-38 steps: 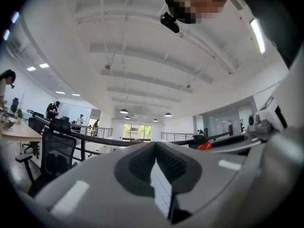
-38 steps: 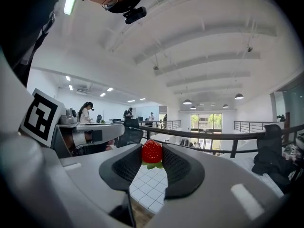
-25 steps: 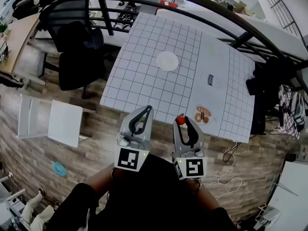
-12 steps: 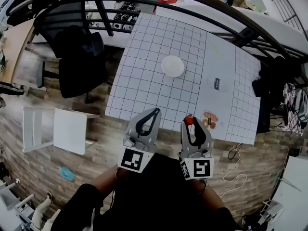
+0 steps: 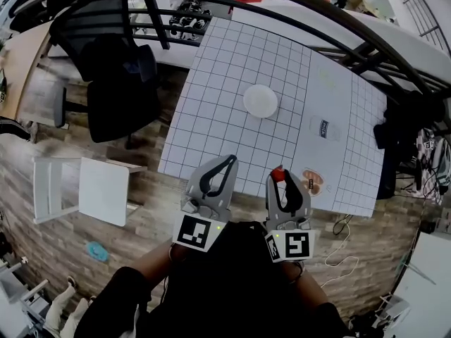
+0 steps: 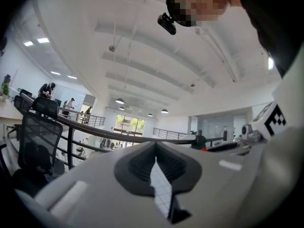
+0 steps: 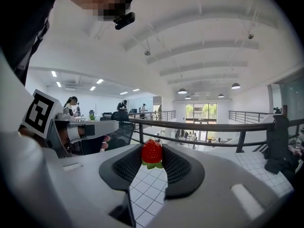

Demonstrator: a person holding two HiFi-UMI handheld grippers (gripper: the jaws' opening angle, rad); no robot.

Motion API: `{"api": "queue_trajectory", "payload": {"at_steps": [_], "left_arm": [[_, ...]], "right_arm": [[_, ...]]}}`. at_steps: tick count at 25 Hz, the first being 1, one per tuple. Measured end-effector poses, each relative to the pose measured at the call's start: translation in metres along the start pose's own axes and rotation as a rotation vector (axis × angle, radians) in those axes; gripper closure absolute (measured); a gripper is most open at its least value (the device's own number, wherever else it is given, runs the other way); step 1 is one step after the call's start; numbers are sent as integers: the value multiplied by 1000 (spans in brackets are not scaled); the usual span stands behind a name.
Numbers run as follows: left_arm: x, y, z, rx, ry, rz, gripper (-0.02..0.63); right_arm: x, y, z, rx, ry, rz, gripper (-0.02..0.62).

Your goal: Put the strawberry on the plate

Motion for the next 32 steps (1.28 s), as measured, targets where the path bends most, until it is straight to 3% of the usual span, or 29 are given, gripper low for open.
{"api": "queue_trajectory", "payload": {"at_steps": [5,11,20,32], "left_arm": [[3,2,7,-31,2,-7,595],[-2,2,19,9,-30,-2,595],[-1,-11,27,58,10,15,595],[11,-9,17,54,12,-18,595]], "right_arm": [[-3,9,8,9,-2,12,466],[-2,13,8,16,-16,22,466],[-10,7,4,-9,6,35,466],[5,8,3,8,-14,3,466]]}}
Point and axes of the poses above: the fingertips, and each gripper's own axes: y forward along the fingers, z to its left, x out of its top, the point moved 2 cm from there along -y, backward along the fingers, and after that the axes turned 11 degrees about -z, right-handed, at the moved point
